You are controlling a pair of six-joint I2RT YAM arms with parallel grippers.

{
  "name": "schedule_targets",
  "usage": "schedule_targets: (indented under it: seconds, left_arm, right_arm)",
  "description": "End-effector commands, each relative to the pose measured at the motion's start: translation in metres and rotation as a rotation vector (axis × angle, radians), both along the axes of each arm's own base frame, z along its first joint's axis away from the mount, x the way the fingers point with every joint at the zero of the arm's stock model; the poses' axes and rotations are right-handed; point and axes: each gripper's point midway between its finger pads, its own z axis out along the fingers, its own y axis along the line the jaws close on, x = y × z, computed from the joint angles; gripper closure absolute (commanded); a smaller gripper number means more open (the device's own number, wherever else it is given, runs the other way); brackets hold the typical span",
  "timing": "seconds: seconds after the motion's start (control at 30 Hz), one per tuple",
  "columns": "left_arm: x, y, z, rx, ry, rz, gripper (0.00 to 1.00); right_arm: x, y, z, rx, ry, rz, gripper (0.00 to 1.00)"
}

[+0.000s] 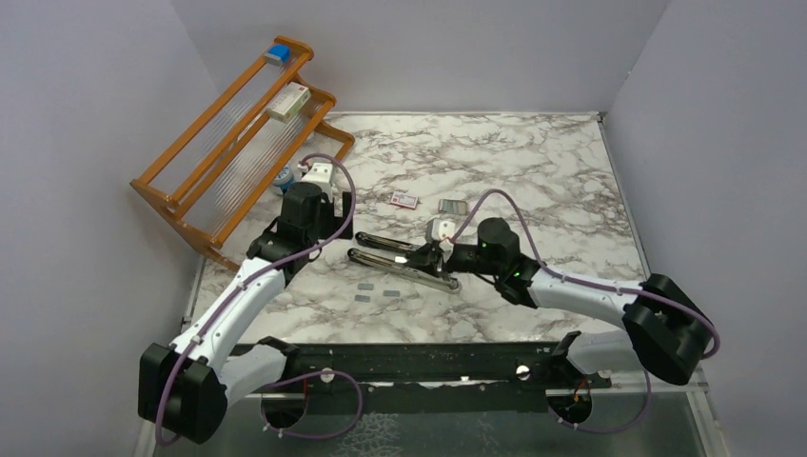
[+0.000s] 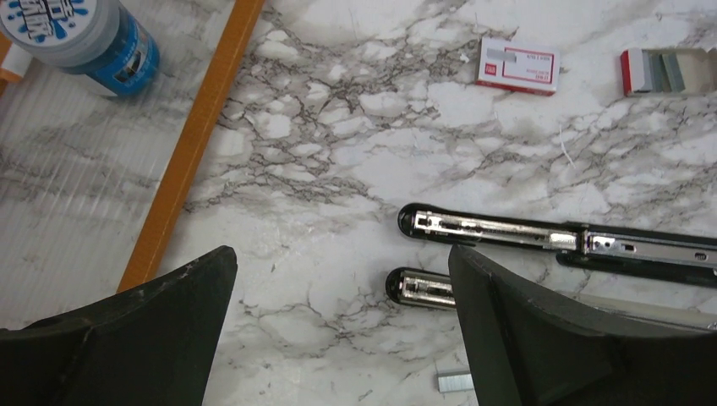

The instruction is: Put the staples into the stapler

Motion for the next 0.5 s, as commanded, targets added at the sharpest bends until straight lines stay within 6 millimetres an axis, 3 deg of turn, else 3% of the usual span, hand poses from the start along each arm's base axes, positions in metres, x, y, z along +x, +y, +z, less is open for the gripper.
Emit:
schedule_targets:
  seconds: [0.0, 0.13, 0.47]
  left_arm:
    - [0.029, 0.001, 0.026, -0.022, -0.05, 0.078, 0.01]
    - [0.034, -0.004, 0.015, -0.04, -0.004, 0.088, 0.01]
    - [0.021, -0.005, -0.017, 0.02, 0.077, 0.018, 0.07]
  right_arm:
    - [0.018, -0.038, -0.024, -0.123, 0.05, -0.161, 0.99]
    - [0.024, -0.051, -0.032, -0.148, 0.104, -0.25, 0.99]
    - [0.02, -0.057, -0.065, -0.257, 0.172, -0.251, 0.99]
